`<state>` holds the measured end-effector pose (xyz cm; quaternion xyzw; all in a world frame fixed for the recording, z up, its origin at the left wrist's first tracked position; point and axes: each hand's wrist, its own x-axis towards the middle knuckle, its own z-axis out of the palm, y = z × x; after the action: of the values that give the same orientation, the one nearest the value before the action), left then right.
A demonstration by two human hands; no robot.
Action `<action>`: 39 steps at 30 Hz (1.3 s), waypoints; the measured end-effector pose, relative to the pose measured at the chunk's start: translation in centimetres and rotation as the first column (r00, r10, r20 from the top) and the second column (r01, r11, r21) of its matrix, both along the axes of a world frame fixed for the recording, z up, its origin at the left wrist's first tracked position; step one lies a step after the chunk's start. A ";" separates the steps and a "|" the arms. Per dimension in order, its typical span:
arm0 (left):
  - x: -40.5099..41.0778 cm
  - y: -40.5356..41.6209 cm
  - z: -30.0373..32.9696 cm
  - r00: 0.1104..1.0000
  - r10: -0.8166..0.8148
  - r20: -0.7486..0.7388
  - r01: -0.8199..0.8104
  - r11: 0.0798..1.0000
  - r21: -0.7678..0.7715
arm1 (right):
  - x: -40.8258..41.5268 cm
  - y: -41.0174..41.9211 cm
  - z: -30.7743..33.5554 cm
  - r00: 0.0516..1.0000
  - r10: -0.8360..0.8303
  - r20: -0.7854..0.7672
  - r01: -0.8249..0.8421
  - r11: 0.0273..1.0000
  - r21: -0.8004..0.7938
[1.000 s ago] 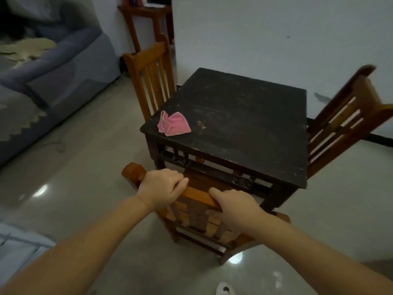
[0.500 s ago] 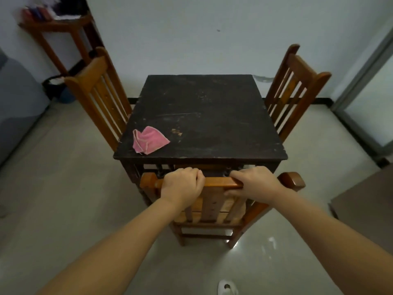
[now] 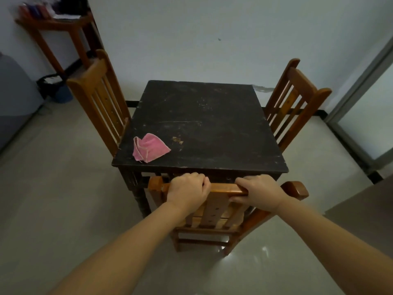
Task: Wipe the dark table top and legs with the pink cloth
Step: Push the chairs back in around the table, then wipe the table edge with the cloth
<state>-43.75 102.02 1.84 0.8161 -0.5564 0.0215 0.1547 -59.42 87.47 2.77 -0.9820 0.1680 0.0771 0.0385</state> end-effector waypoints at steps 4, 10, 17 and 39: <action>0.2 -0.1 0.1 0.999 -0.010 -0.046 0.012 0.999 0.043 | 0.2 0.0 0.3 0.999 -0.009 -0.037 0.012 0.998 0.069; 4.4 0.0 4.3 0.986 -0.047 -0.162 0.031 0.995 -0.099 | 6.0 0.1 3.5 0.997 -0.023 -0.074 0.052 0.905 0.422; 20.4 2.8 -1.6 0.804 0.331 -0.493 -0.449 0.882 -0.140 | 24.2 0.5 0.5 0.993 -0.117 -0.009 0.106 0.860 0.499; 35.5 3.6 -17.4 0.983 0.085 -0.160 -0.027 0.941 0.338 | 41.5 1.5 -17.0 0.951 -0.274 0.141 0.184 0.872 0.454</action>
<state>-8.24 105.59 -15.54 0.8449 -0.5129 -0.1393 0.0608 -17.97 88.93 -14.20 -0.9240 0.2576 0.0080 0.2826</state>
